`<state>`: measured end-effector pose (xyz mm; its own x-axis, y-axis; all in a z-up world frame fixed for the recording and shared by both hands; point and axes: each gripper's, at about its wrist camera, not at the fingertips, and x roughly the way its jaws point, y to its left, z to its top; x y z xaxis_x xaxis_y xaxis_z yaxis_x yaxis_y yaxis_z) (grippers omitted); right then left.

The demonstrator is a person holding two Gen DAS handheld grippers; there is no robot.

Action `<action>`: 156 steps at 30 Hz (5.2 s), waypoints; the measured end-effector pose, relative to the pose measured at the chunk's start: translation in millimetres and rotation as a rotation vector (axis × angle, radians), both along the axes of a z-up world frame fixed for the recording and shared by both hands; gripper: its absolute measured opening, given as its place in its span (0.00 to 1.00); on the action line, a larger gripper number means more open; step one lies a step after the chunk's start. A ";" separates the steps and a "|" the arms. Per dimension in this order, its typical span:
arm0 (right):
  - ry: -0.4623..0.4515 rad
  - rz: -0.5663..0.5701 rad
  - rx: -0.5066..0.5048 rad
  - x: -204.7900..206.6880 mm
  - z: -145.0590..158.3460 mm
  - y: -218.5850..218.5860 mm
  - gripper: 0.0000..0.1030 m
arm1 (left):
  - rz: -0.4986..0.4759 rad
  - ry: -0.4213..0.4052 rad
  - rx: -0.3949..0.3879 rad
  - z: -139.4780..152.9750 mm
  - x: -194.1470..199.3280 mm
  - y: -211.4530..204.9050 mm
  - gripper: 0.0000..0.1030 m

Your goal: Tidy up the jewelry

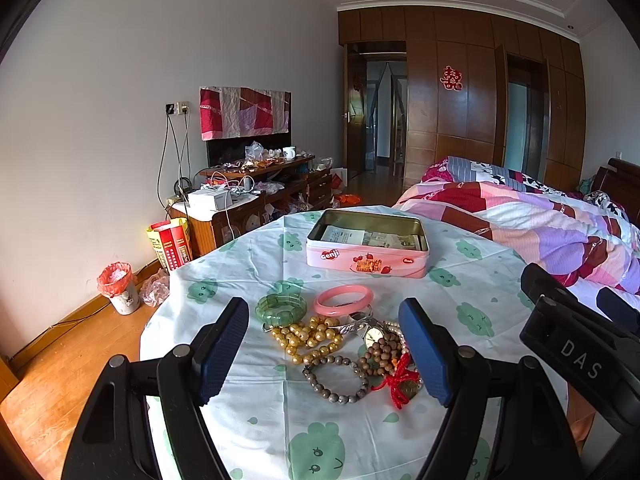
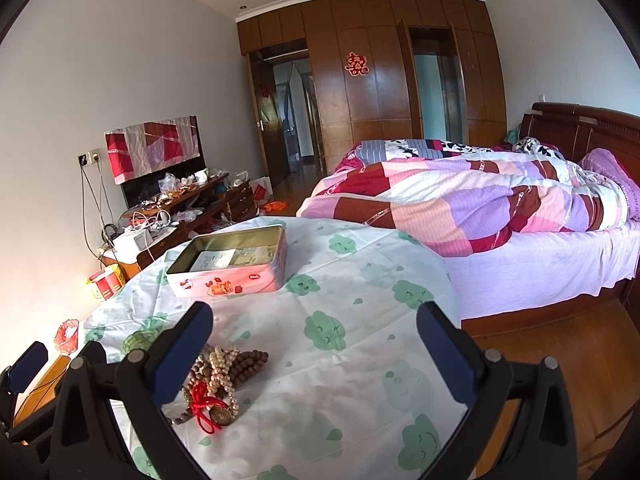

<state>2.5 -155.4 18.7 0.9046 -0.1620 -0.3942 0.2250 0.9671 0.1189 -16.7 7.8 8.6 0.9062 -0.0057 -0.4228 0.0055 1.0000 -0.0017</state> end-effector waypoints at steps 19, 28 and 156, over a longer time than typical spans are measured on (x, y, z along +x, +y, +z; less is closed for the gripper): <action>0.005 -0.001 0.001 0.0 -6.5 4.9 1.00 | 0.002 0.005 -0.001 -2.0 -0.6 1.9 0.75; 0.010 0.003 0.002 0.9 -6.2 4.0 1.00 | 0.007 0.020 -0.003 -6.1 -0.8 2.9 0.75; 0.154 0.352 0.360 265.2 -43.5 -28.8 0.63 | -0.186 0.363 -0.019 -29.7 313.1 2.4 0.21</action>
